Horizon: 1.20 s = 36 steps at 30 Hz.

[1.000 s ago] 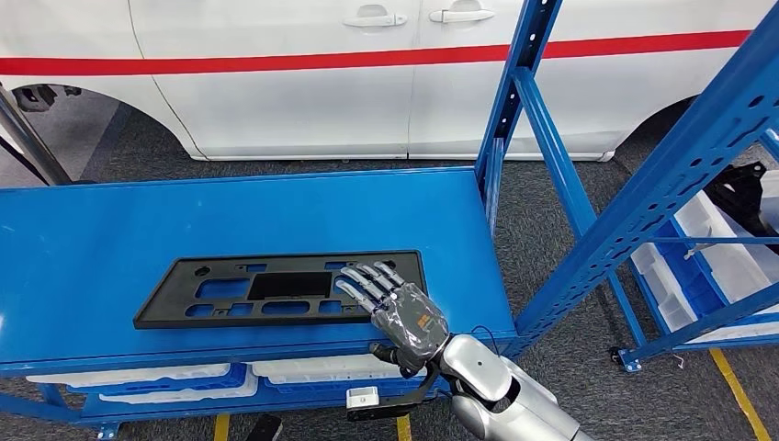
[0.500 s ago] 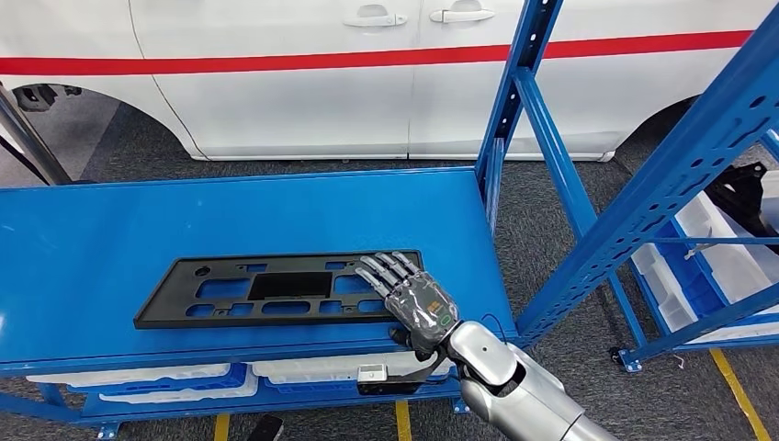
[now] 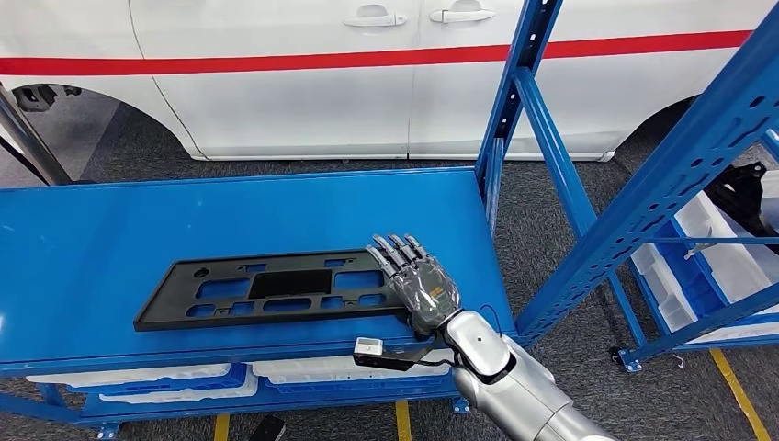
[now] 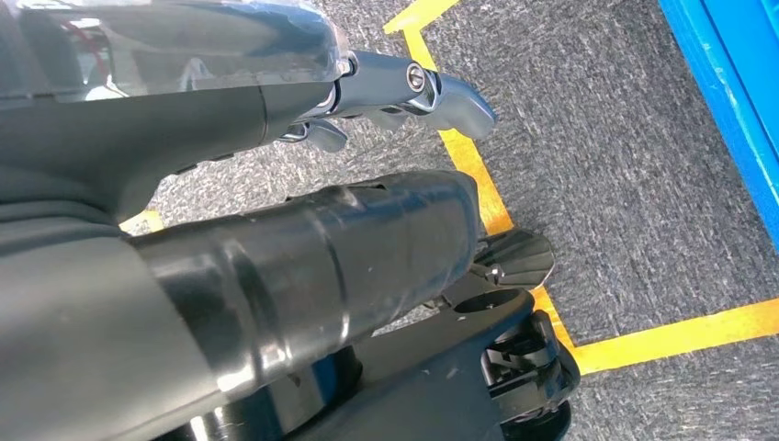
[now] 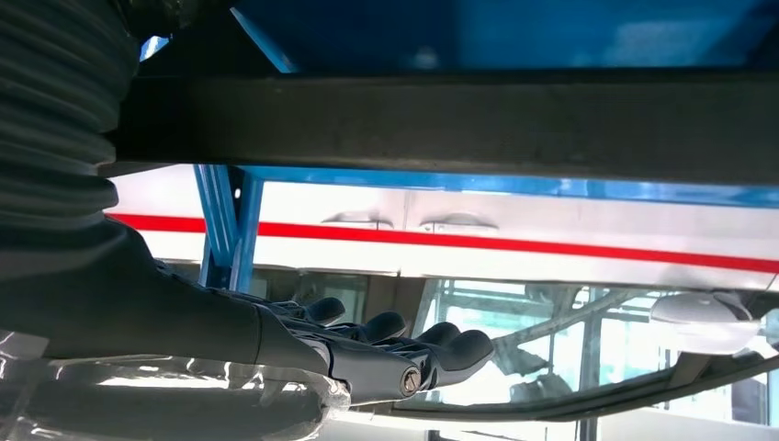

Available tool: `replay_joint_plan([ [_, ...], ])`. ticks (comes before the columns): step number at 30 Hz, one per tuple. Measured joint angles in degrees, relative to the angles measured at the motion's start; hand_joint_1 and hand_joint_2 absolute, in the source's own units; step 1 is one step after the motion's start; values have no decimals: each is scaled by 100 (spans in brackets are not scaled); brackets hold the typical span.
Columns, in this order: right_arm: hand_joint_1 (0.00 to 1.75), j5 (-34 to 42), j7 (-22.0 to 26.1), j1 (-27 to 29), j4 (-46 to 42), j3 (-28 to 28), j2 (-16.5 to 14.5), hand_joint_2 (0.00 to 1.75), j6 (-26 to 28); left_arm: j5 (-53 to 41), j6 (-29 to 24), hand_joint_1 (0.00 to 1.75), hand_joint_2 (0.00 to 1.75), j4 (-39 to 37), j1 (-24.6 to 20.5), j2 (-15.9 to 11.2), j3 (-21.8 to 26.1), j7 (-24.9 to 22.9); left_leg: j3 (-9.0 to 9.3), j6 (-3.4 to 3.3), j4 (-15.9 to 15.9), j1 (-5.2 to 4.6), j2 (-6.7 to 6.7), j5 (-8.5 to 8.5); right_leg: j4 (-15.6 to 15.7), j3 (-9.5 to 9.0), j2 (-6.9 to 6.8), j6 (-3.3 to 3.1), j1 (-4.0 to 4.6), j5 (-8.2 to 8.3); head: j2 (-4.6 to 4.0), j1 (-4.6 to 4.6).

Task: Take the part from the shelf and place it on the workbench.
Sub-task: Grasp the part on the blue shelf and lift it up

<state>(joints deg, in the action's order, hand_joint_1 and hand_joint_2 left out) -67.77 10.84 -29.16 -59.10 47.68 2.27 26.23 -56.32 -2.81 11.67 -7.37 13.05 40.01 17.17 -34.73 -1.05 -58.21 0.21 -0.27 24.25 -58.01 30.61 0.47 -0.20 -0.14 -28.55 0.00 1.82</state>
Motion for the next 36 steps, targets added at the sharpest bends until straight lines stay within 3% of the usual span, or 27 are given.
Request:
replay_joint_plan([
  [22, 0, 698, 670, -130, 569, -182, -581, 175, -215, -148, 28, 0, 0, 0, -73, 0, -17, -74, 2, 1, 1, 0, 0, 0, -1, 0, 2, 0, 0, 0, 0, 1],
  [29, 0, 698, 665, -273, 750, -182, -744, 175, -234, -171, 25, 0, 0, 0, -102, 0, -21, -83, 2, 4, 1, 0, 0, -3, -3, 0, 0, 0, 0, 0, 0, 1],
  [36, 0, 467, 364, -349, 898, -180, -761, 175, -75, -165, 14, 0, 0, 0, -103, 0, -21, -89, 2, 4, 0, 0, 0, -3, -3, -1, -1, 0, 0, 0, 0, 2],
])
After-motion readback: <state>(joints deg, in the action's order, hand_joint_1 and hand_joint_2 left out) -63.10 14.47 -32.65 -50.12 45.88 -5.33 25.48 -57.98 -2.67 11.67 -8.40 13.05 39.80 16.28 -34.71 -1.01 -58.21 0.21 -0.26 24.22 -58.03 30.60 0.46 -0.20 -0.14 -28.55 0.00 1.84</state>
